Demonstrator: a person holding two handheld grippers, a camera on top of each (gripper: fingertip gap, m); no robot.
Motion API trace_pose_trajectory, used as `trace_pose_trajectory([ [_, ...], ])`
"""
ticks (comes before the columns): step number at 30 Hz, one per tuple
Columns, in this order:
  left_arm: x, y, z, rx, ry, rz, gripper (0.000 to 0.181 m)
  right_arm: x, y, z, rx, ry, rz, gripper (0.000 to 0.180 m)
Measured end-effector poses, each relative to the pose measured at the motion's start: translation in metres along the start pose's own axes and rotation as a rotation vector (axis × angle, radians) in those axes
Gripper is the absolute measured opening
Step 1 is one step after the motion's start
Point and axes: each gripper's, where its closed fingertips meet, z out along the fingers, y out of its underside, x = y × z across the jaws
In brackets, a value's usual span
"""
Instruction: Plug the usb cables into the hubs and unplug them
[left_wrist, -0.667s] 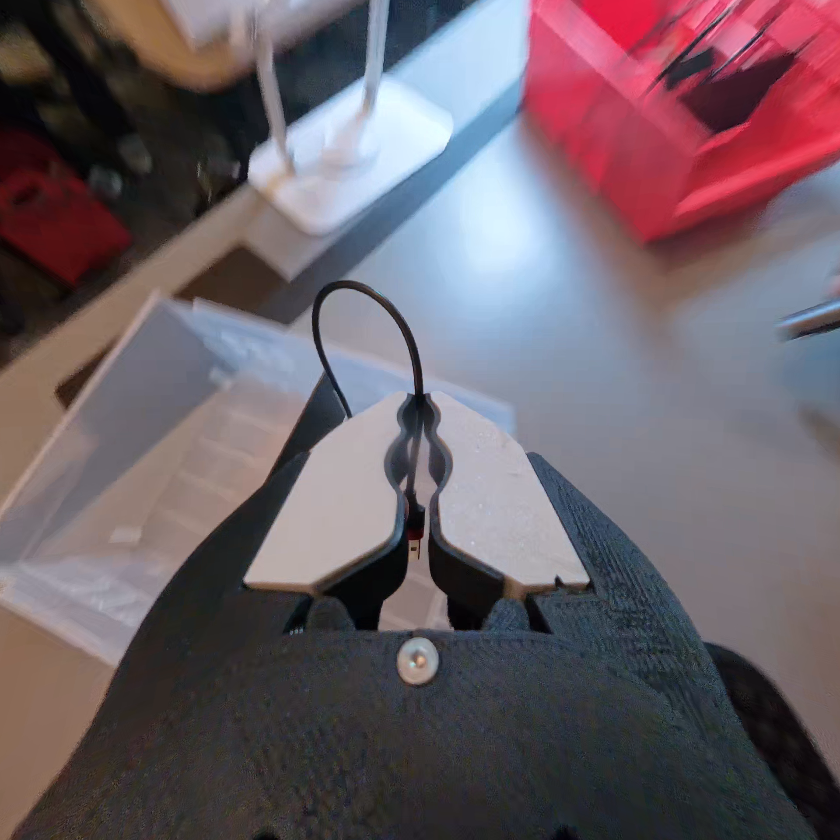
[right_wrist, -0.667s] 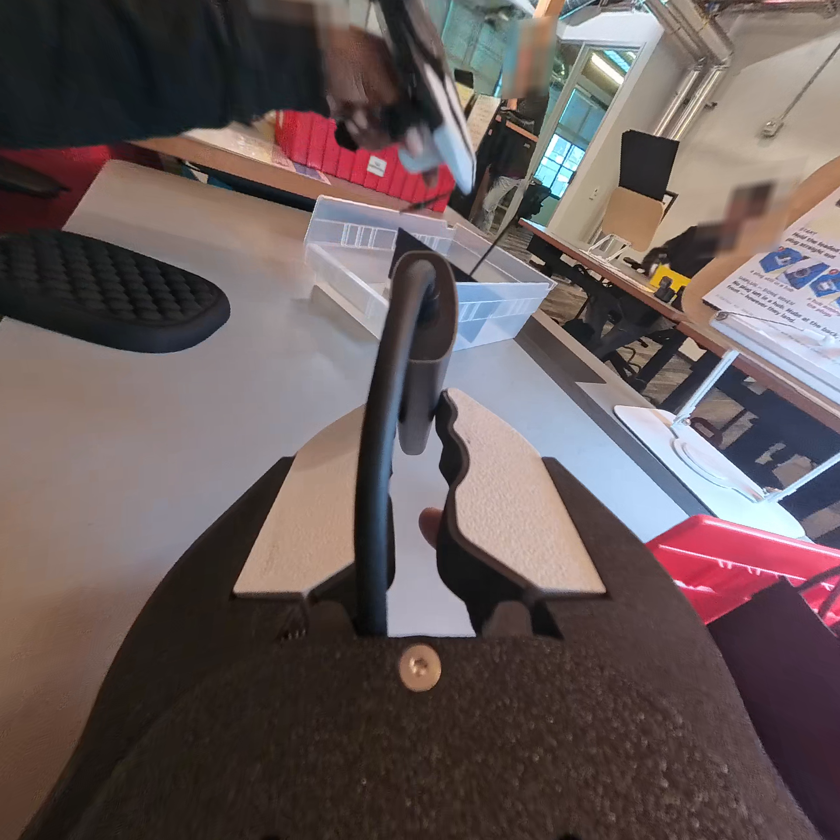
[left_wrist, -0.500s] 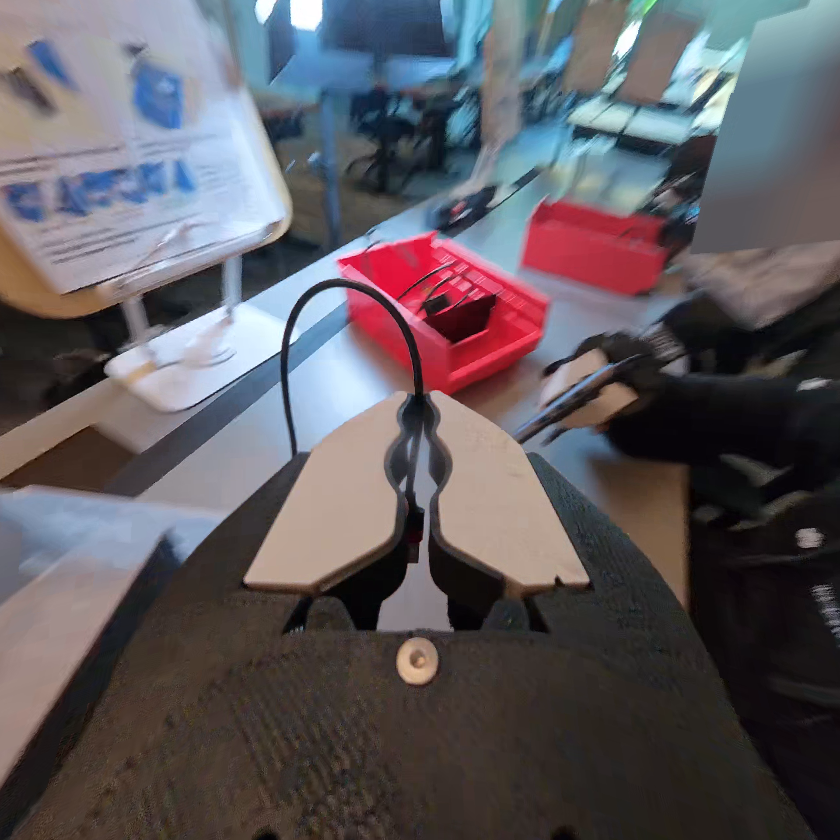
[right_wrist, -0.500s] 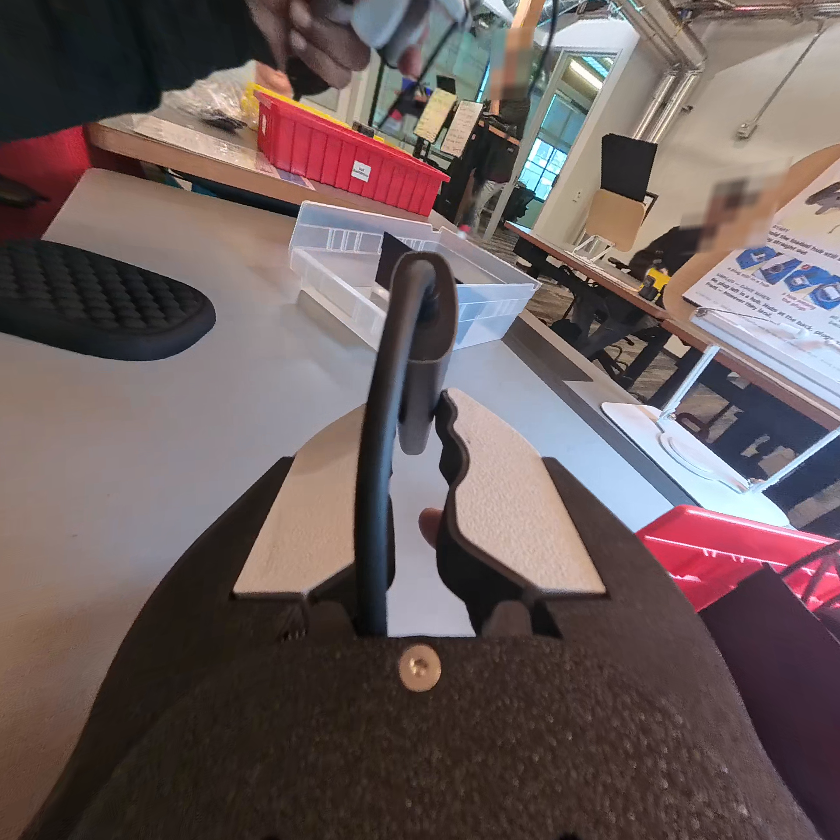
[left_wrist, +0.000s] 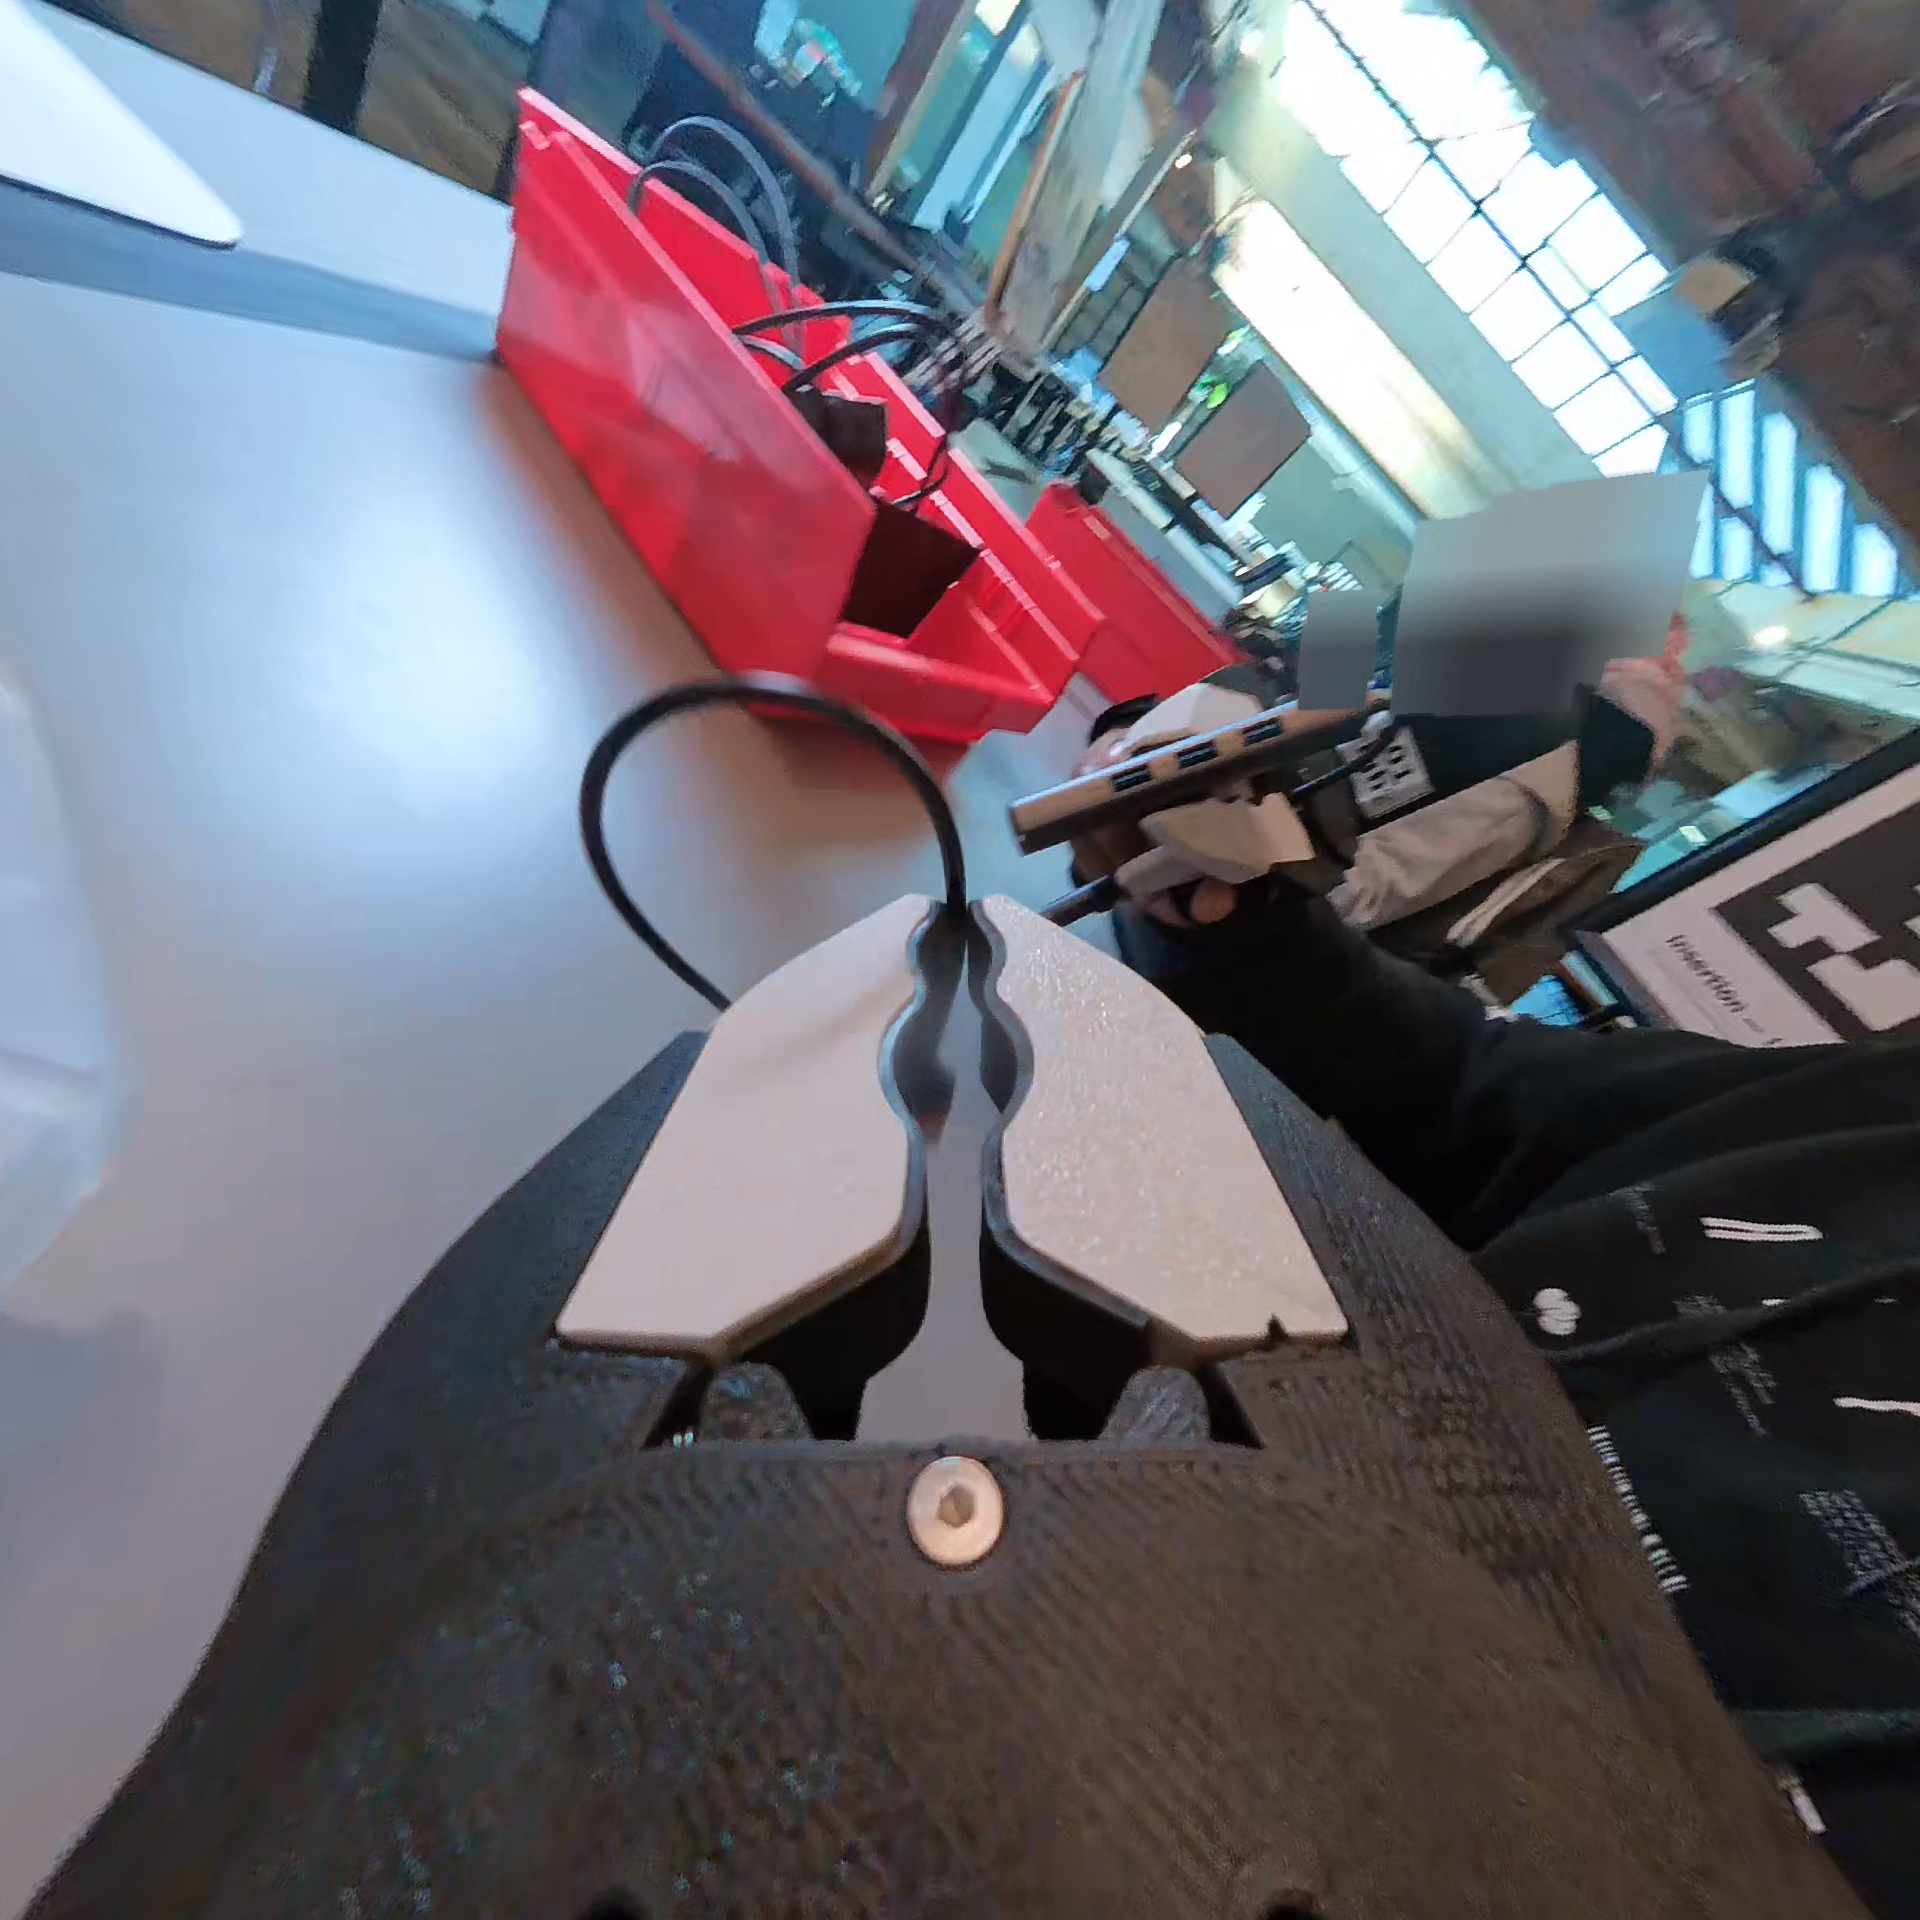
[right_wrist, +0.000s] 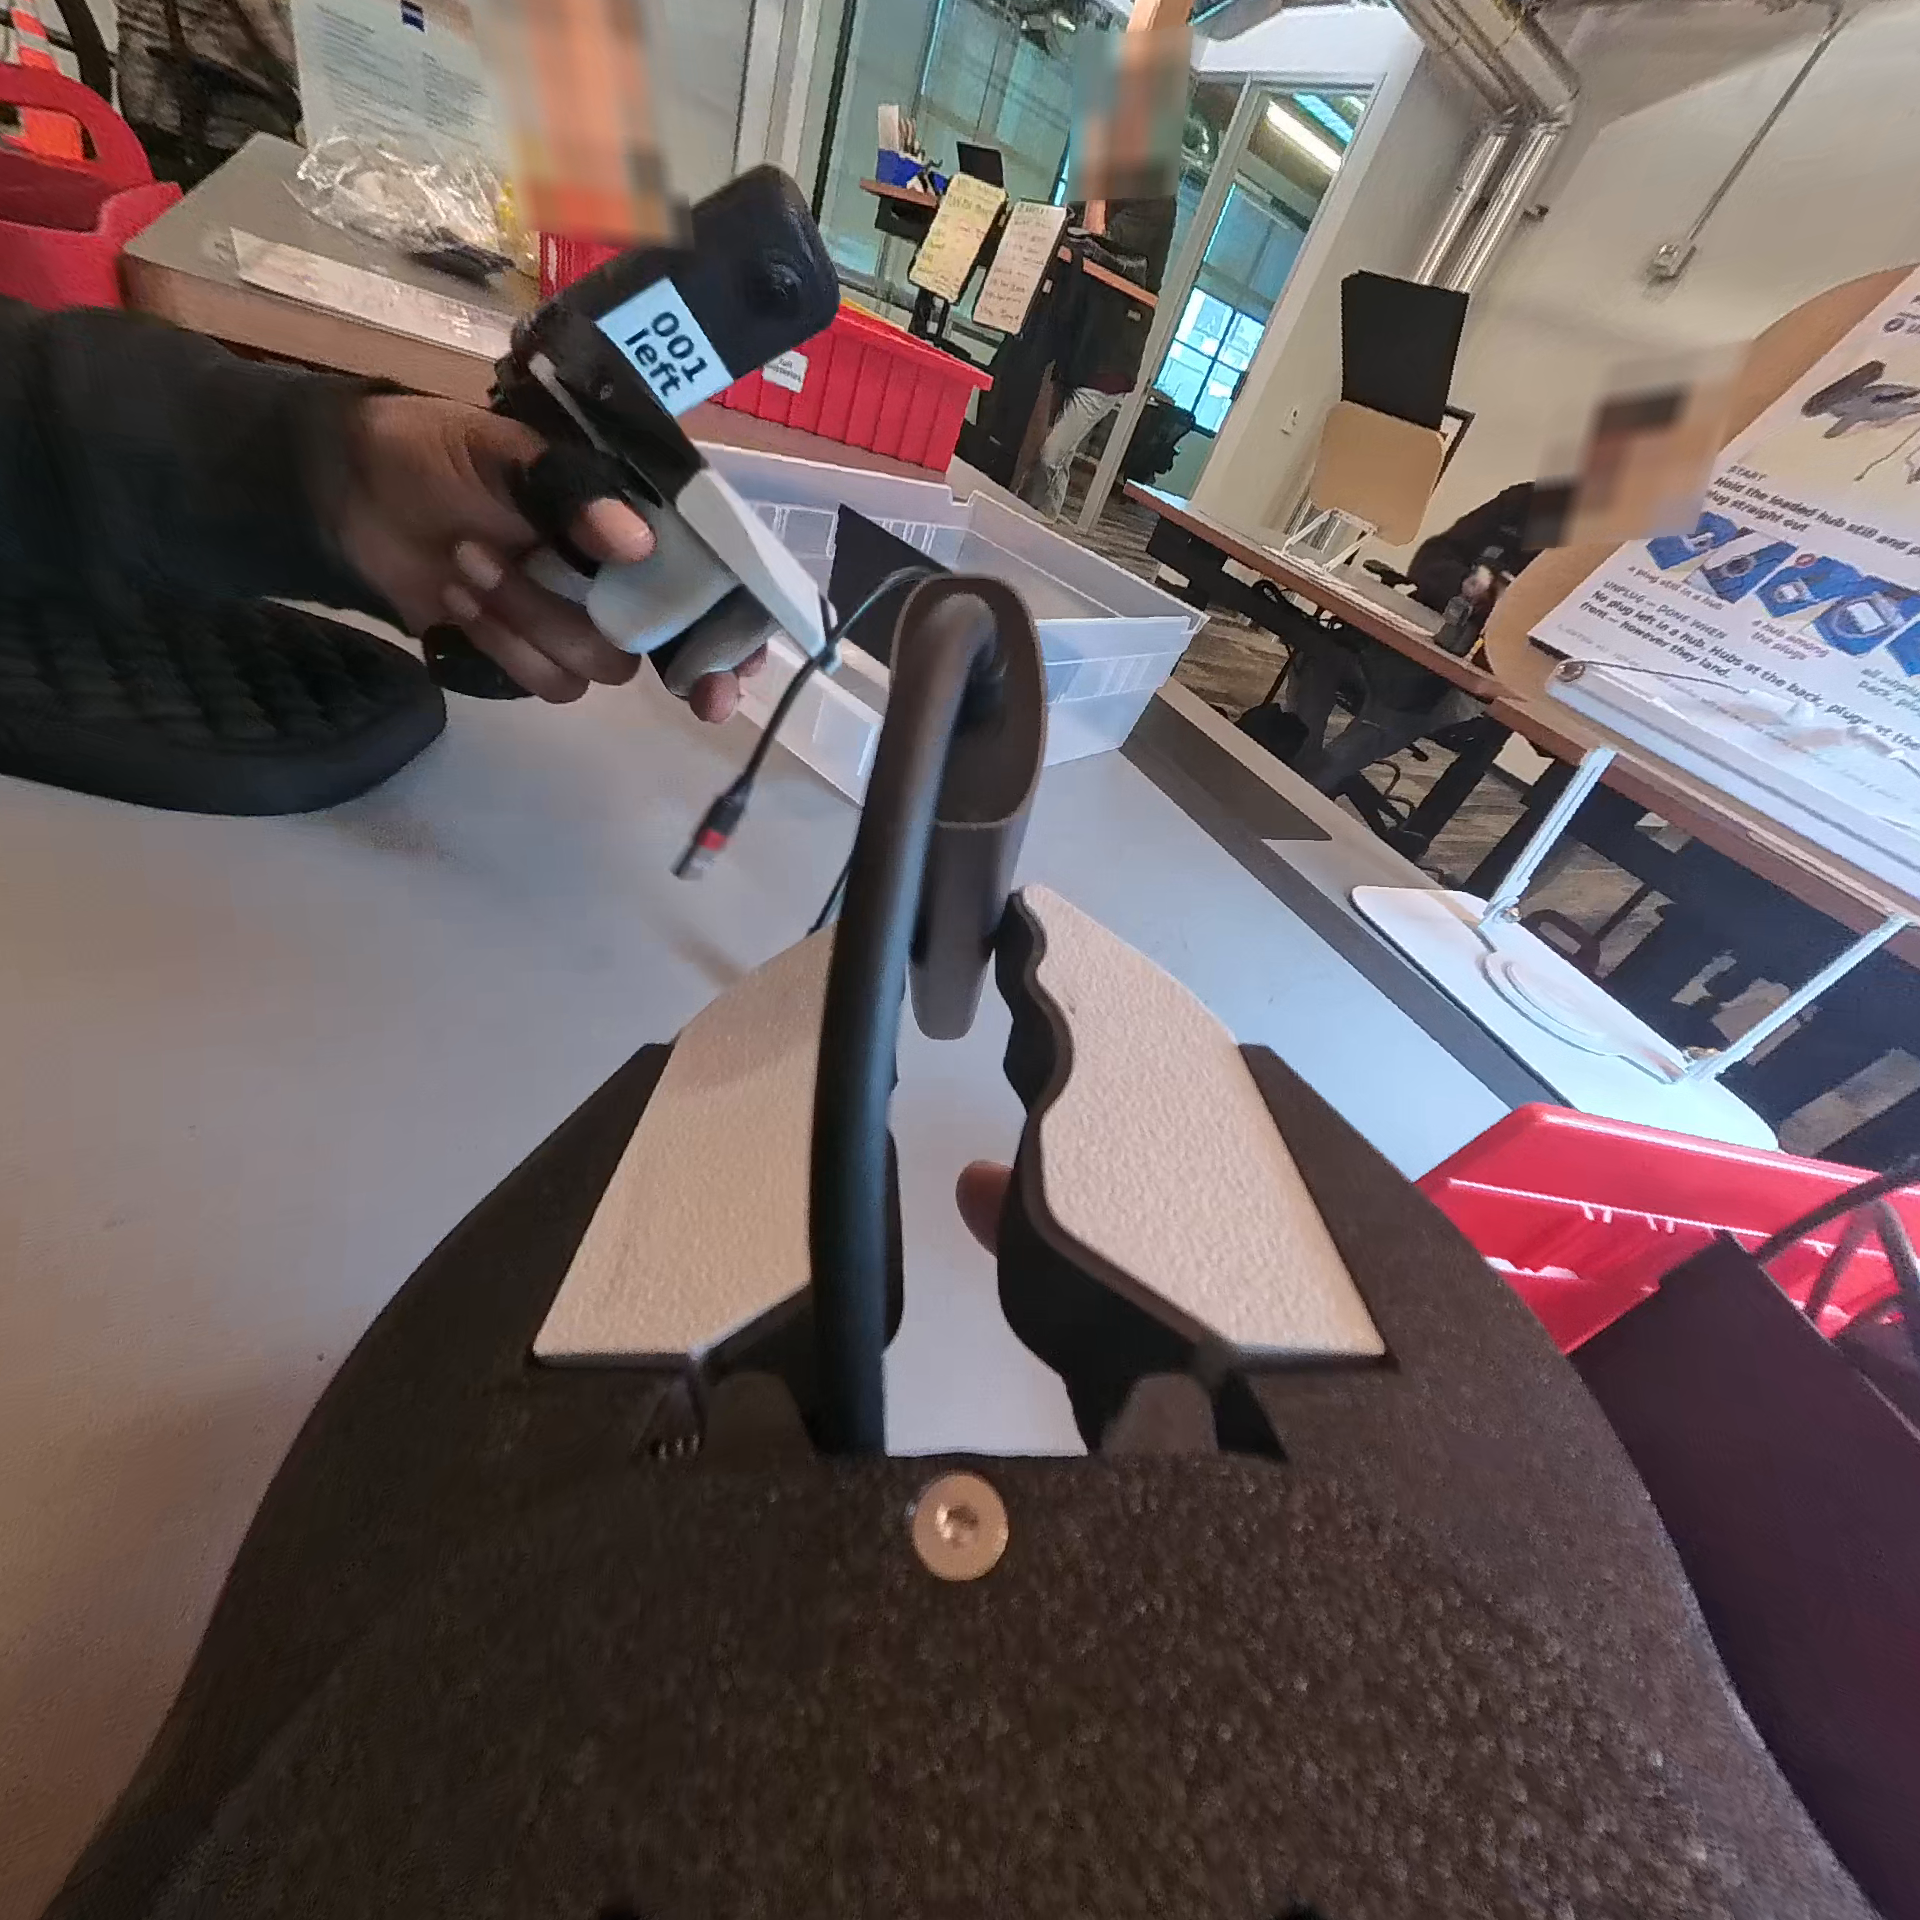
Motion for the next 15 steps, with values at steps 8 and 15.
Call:
trace_pose_trajectory([
  [8,-0.037,0.053,-0.042,-0.386,-0.298,0.233,0.012,0.000,0.000,0.000,0.001,-0.003,0.002,0.019],
  [15,-0.028,0.074,-0.049,-0.631,-0.366,0.590,0.018,-0.004,0.005,0.003,-0.017,-0.025,0.003,0.019],
])
